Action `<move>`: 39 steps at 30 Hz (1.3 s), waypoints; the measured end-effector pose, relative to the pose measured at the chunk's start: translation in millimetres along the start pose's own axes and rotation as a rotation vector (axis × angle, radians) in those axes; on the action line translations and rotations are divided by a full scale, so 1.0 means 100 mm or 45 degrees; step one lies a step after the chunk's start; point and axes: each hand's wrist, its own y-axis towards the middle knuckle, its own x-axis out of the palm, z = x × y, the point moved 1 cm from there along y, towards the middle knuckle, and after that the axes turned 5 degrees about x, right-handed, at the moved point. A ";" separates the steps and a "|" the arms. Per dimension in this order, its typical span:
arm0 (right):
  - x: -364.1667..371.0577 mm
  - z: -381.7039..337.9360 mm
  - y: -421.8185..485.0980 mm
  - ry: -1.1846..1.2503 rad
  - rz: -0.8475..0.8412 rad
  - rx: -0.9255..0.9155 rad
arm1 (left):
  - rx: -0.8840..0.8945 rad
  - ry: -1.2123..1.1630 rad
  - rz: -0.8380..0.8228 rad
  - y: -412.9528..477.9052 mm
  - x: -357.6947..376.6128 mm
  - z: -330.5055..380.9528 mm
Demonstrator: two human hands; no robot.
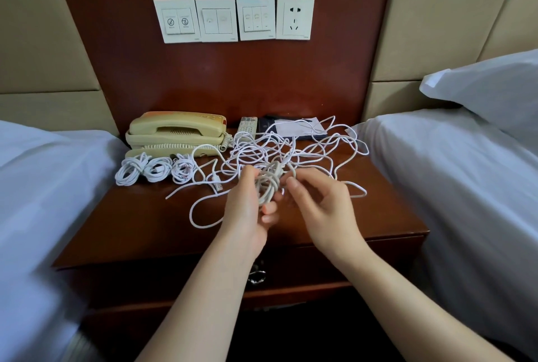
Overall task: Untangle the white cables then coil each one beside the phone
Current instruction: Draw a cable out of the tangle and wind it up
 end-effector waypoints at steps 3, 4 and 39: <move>0.02 -0.01 0.00 0.064 0.068 -0.019 | 0.028 0.047 0.000 0.01 0.02 0.00; 0.02 0.00 0.00 0.071 0.074 -0.016 | 0.042 0.071 -0.010 0.01 0.03 0.00; -0.20 -0.19 0.10 0.020 0.076 0.091 | 0.951 0.848 0.063 0.06 -0.04 -0.01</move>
